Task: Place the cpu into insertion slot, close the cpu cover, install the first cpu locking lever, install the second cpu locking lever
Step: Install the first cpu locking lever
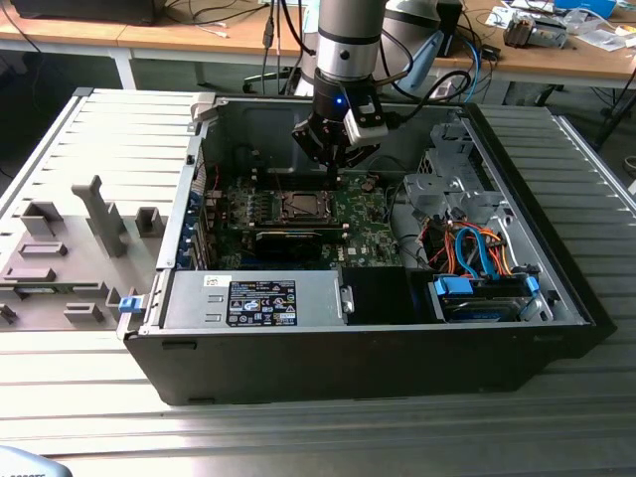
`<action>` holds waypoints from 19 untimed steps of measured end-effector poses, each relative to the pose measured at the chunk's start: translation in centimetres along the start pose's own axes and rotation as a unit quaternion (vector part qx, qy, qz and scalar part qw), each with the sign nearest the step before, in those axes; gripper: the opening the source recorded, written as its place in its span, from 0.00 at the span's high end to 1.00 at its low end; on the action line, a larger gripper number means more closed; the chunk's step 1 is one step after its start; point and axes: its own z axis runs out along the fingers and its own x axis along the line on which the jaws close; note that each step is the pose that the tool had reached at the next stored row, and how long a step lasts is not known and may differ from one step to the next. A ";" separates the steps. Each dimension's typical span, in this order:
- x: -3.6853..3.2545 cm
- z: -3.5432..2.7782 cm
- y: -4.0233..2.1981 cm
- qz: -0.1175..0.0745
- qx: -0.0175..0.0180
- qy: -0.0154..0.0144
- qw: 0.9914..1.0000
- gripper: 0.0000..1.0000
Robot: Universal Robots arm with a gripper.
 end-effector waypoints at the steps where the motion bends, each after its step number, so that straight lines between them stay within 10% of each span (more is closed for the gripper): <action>1: 0.00 0.00 0.00 0.000 0.000 0.000 1.000 0.89; 19: 0.00 0.01 0.00 -0.007 0.000 0.000 1.000 0.89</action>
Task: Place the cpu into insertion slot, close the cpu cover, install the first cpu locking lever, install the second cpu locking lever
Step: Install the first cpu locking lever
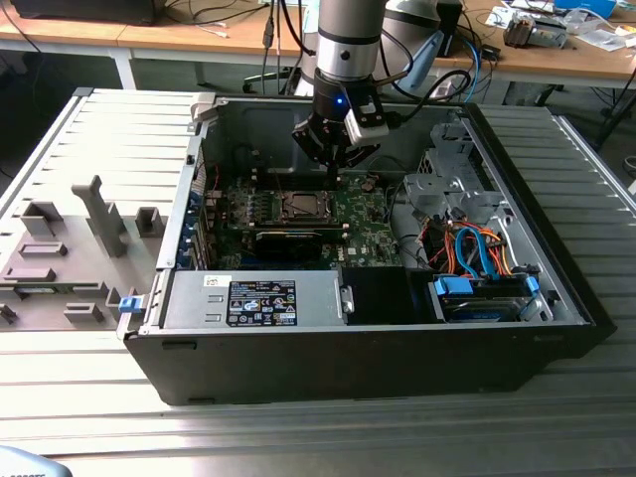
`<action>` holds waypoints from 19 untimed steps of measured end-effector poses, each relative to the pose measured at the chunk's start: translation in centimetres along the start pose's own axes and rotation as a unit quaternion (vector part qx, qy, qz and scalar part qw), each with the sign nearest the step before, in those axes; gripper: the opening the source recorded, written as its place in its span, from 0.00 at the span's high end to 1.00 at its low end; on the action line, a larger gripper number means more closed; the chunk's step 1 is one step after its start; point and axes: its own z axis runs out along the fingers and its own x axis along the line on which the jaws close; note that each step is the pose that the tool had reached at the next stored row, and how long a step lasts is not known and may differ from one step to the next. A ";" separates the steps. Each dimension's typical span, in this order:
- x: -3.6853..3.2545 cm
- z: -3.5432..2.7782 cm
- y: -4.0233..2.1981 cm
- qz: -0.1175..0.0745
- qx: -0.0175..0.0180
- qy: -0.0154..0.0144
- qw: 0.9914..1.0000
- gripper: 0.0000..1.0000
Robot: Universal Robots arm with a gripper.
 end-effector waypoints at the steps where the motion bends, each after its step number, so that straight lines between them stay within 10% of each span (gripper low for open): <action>1: 0.00 0.01 0.00 0.000 0.000 0.000 1.000 0.89; 19: 0.00 0.01 0.00 -0.007 0.000 0.000 1.000 0.89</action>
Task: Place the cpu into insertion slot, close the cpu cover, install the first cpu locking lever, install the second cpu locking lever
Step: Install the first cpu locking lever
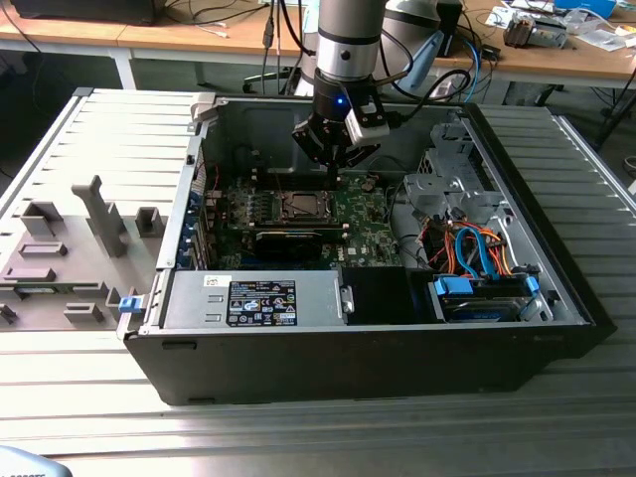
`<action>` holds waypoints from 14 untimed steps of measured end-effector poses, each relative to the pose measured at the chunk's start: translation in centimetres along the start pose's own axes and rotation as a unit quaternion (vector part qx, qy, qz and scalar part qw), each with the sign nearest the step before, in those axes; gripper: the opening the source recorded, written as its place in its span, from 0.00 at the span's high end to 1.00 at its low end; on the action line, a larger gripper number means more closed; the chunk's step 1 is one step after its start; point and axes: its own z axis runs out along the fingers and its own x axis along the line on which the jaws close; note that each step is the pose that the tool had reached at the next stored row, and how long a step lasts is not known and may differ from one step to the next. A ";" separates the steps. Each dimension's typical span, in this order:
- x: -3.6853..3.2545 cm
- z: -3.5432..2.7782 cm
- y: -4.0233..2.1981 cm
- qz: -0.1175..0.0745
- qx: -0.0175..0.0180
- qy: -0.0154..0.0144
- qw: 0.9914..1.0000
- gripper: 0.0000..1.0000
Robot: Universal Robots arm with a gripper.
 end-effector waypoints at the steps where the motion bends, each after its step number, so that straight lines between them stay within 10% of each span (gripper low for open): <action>1: 0.00 0.00 0.00 0.000 0.000 0.000 1.000 0.89; 14: 0.00 0.00 0.00 -0.006 0.000 0.000 1.000 0.89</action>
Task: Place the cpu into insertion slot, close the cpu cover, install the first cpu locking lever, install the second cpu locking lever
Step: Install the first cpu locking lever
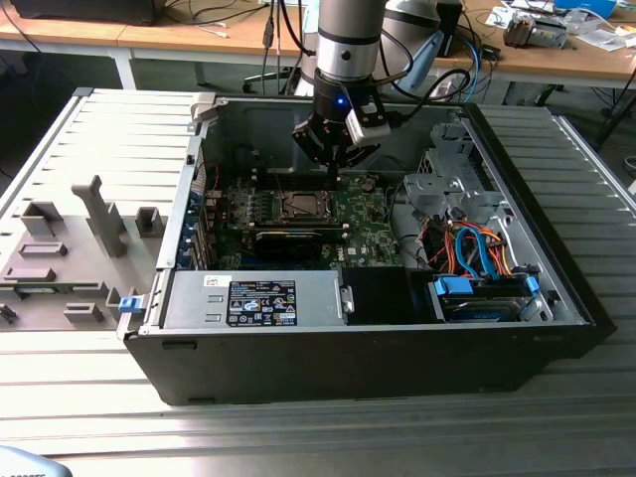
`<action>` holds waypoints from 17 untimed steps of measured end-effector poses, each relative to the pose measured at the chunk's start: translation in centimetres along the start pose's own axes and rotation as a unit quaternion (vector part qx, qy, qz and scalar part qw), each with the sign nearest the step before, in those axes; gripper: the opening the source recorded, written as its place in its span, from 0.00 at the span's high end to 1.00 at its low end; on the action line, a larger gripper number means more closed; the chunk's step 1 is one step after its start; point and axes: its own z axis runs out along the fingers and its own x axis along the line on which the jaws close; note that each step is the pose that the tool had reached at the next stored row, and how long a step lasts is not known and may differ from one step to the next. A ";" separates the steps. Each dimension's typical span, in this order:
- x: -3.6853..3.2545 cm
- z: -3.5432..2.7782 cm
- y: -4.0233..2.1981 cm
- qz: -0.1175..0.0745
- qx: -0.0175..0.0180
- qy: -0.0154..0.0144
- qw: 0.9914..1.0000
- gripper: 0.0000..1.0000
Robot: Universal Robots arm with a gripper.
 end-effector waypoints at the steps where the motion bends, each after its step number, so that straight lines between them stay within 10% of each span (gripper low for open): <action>1: 0.00 0.00 0.00 0.000 0.000 0.000 1.000 0.89; 17: 0.00 0.00 0.00 -0.006 0.000 0.000 1.000 0.89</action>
